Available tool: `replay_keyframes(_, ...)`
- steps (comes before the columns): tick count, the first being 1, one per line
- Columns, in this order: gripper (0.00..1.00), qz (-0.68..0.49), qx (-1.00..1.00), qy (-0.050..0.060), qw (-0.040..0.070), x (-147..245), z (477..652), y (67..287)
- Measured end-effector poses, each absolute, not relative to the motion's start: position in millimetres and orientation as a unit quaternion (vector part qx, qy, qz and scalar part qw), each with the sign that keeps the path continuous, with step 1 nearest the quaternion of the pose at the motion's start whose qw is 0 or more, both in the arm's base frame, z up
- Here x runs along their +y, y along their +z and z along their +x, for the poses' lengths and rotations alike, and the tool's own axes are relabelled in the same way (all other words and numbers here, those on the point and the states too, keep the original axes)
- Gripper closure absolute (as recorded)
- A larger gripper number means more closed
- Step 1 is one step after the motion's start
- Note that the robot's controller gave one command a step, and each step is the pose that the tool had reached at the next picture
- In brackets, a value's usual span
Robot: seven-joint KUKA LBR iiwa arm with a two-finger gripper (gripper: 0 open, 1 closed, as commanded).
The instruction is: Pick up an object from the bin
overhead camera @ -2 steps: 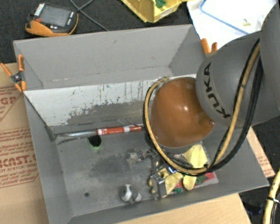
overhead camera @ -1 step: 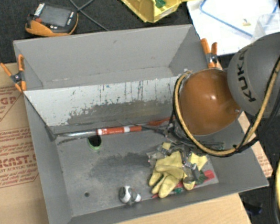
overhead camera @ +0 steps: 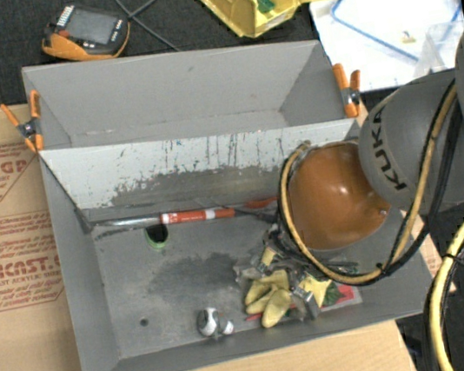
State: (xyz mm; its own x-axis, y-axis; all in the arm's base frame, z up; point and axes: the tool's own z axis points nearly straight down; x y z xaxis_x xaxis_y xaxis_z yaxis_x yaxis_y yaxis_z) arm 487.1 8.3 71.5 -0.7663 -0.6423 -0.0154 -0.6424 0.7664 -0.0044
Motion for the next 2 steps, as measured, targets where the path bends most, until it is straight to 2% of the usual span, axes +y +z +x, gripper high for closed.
replay_keyframes(1, 1.0, -0.496, 0.869, 0.001, 0.0, 5.6, 482.4, 70.2)
replay_keyframes(2, 1.0, -0.495, 0.869, 0.001, 0.0, 5.6, 482.4, 70.2)
